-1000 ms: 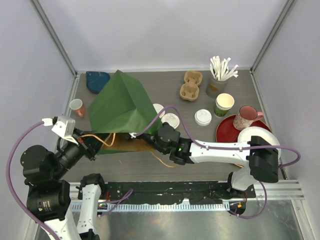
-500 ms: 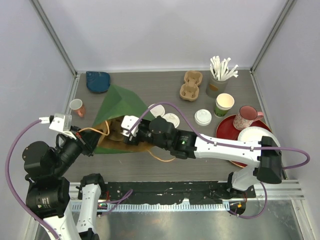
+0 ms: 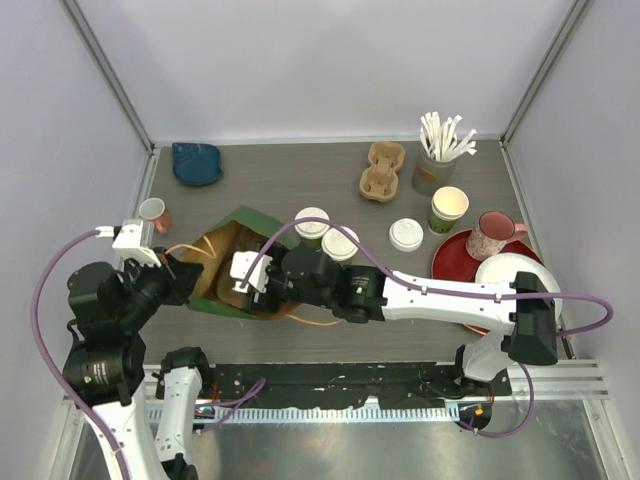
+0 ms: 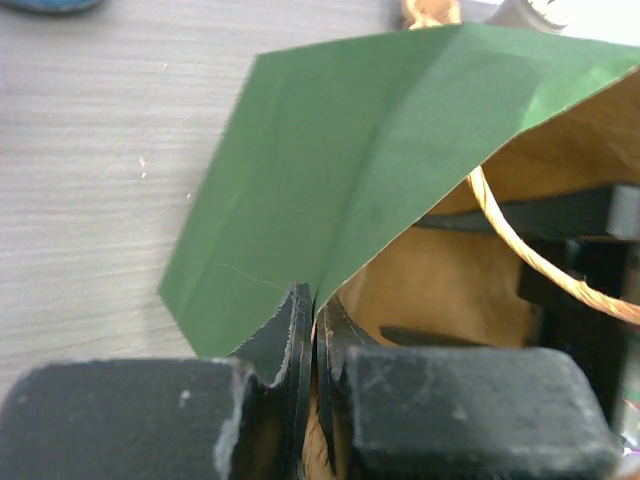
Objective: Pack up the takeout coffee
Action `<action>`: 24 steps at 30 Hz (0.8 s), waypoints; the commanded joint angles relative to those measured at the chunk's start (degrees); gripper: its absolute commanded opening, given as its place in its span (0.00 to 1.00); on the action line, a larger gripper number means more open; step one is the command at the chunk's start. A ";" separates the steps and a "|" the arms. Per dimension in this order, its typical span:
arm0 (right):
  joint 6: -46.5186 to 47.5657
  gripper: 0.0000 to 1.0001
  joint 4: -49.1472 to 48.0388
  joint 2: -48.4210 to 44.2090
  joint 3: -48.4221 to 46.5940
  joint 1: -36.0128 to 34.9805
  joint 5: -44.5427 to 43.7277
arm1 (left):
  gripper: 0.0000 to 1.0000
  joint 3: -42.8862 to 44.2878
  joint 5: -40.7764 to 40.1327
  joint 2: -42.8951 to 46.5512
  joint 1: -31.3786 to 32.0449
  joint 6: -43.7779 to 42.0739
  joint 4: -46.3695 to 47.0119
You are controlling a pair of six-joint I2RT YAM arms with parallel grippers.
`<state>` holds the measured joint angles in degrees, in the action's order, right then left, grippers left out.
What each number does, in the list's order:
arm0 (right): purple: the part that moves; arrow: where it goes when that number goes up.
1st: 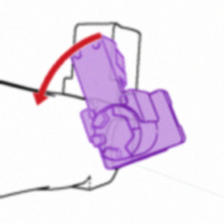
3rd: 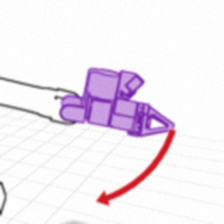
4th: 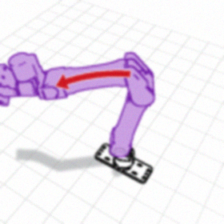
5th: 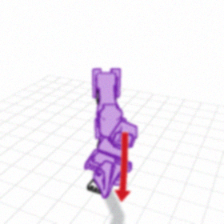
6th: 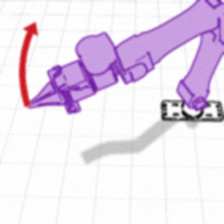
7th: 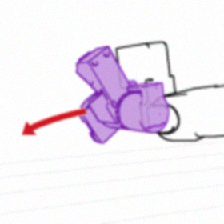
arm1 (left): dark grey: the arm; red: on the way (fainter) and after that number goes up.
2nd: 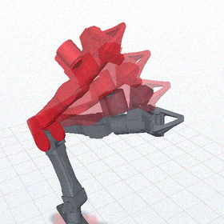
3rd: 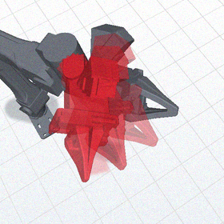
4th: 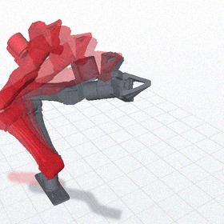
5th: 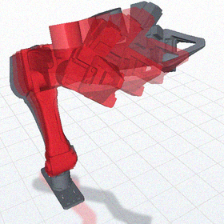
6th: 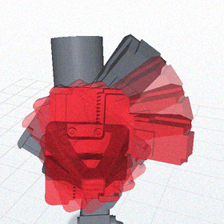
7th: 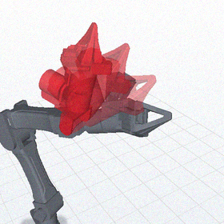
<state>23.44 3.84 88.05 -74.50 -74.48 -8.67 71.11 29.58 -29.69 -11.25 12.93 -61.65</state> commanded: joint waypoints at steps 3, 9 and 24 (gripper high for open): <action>-0.32 0.73 1.09 -5.43 -1.53 -1.46 6.91 | 0.00 -1.85 -9.01 -3.26 -0.27 -2.11 0.48; -4.10 0.73 -1.55 -5.26 -2.40 -0.23 7.43 | 0.00 -5.98 -11.21 -4.32 -0.27 -3.70 0.12; -4.99 0.73 -3.57 12.05 -21.64 1.44 -19.88 | 0.00 -4.32 -6.73 -11.61 0.08 -8.96 -0.58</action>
<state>16.40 3.66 97.12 -91.50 -73.10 -18.96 64.93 23.40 -39.24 -11.22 8.64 -64.20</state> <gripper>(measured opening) 0.728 0.040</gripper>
